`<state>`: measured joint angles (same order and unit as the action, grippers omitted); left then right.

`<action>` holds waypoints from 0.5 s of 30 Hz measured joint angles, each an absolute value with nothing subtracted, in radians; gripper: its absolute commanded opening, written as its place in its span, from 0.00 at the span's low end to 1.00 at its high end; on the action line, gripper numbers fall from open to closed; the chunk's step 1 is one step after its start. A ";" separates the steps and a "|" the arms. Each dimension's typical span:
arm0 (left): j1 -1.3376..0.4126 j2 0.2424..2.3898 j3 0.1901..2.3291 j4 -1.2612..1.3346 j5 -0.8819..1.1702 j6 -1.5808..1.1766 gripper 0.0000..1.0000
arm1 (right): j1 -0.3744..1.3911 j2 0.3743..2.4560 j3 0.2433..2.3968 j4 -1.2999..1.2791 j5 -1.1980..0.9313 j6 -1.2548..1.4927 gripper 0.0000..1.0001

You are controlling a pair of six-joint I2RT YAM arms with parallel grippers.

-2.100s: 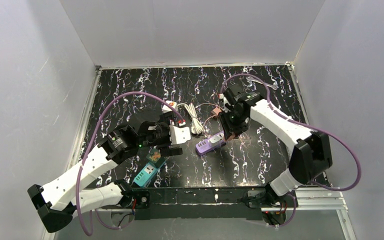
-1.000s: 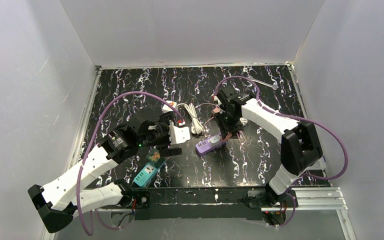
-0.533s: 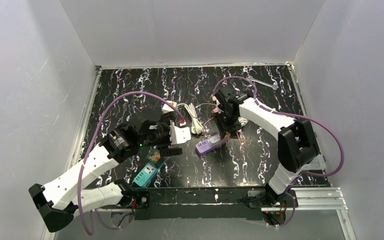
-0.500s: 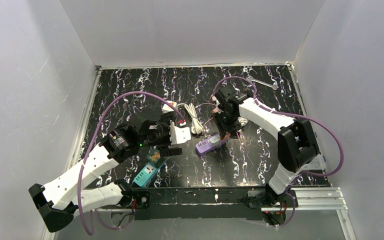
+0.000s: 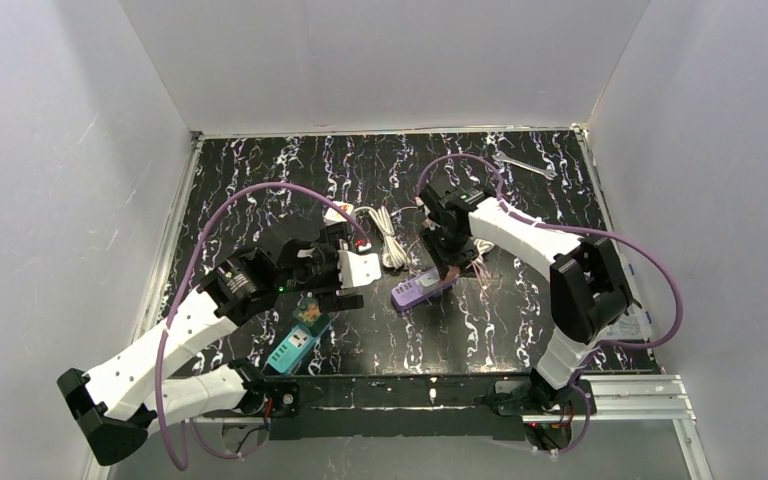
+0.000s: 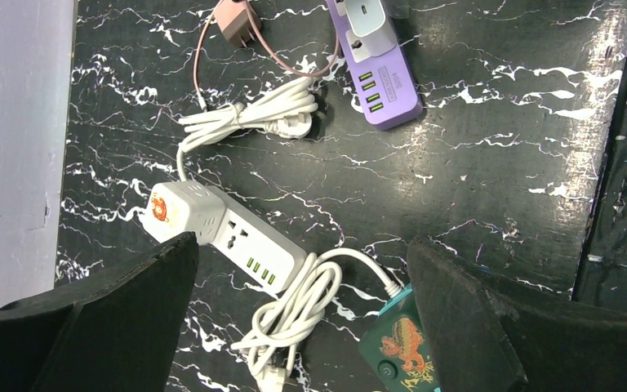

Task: Insert the plug

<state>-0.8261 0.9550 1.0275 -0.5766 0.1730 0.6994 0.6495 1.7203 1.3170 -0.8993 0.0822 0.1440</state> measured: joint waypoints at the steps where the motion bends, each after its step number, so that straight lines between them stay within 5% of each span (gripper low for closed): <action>1: -0.825 0.955 1.028 -0.576 0.173 0.701 0.98 | 0.656 1.723 1.319 -0.901 0.091 0.144 0.21; 10: -0.804 0.954 1.028 -0.570 0.185 0.707 0.98 | 0.677 1.723 1.307 -0.888 0.124 0.146 0.22; 15: -0.786 0.954 1.028 -0.569 0.201 0.707 0.98 | 0.677 1.728 1.300 -0.881 0.124 0.152 0.32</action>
<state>-0.7860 0.9543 1.0275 -0.5694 0.2012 0.7067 0.6765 1.7283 1.2999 -0.8806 0.1242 0.1520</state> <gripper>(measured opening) 0.982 0.544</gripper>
